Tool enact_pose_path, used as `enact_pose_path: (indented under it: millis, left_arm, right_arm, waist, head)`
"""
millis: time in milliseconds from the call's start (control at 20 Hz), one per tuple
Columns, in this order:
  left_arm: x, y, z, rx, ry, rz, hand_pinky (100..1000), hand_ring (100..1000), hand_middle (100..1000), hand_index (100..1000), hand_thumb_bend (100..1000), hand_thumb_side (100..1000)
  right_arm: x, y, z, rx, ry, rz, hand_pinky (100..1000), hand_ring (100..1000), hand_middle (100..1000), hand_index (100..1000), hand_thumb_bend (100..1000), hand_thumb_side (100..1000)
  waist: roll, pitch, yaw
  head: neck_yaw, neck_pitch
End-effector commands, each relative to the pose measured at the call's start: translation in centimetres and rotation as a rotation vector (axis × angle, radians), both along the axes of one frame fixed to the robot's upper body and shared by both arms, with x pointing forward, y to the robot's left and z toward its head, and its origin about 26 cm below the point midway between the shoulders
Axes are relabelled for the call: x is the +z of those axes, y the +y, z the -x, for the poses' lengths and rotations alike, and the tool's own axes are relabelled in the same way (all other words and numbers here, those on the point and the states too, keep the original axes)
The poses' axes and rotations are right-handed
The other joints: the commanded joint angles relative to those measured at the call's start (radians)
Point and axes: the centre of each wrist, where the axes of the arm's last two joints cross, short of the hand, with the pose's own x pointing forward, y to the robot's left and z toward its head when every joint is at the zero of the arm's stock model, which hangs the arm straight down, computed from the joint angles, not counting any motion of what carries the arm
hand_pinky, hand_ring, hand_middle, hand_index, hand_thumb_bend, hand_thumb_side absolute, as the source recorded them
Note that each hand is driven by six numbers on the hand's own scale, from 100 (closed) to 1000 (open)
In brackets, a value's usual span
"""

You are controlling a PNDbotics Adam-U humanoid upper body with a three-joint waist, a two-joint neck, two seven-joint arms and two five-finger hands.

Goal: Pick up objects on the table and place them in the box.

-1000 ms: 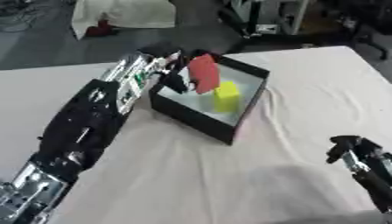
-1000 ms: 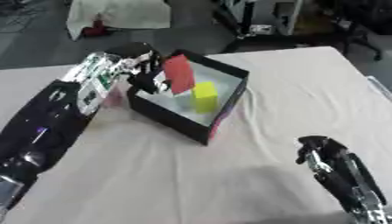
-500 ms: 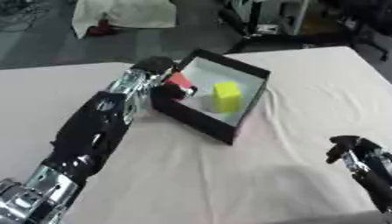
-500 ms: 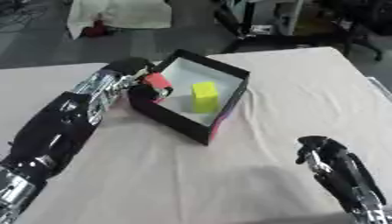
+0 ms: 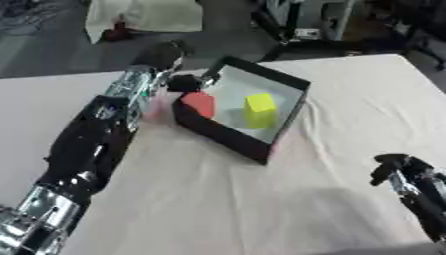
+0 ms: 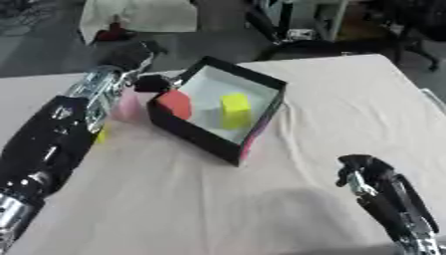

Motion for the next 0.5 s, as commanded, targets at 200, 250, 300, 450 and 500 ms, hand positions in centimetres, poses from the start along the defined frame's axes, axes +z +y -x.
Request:
enact_pose_path:
  millis: [200,250,300,450,500]
  left_arm:
    - [4.9,5.8,1.2,-0.028,-0.093,-0.017,800,785,813,899,358,806]
    - [4.5,6.7,1.4,-0.030,-0.067,-0.036,802,787,815,901,366,805]
    - [3.7,7.8,1.5,-0.028,-0.029,-0.059,817,803,831,910,394,797]
    - [0.9,11.4,1.9,-0.013,0.117,-0.137,831,819,838,913,429,800]
    - [0.0,12.7,2.1,-0.006,0.167,-0.161,831,822,837,912,441,799]
  right_arm:
    - [0.3,-0.5,0.1,-0.022,-0.010,0.011,710,493,492,679,100,548]
    - [0.3,-0.6,0.1,-0.025,-0.010,0.013,710,493,492,679,100,547]
    - [0.3,-0.6,0.1,-0.027,-0.010,0.016,710,493,492,679,100,545]
    - [0.3,-0.6,0.1,-0.026,-0.009,0.020,710,493,492,679,100,549]
    - [0.4,-0.6,0.1,-0.023,-0.009,0.021,710,493,492,679,100,548]
  waist:
    - [-0.004,-0.006,0.014]
    - [-0.002,-0.007,0.017]
    - [0.000,-0.007,0.018]
    - [0.003,-0.007,0.013]
    - [0.003,-0.006,0.009]
  head:
    - [-0.018,-0.002]
    - [-0.019,-0.002]
    - [-0.022,-0.002]
    - [-0.018,-0.002]
    - [-0.015,-0.002]
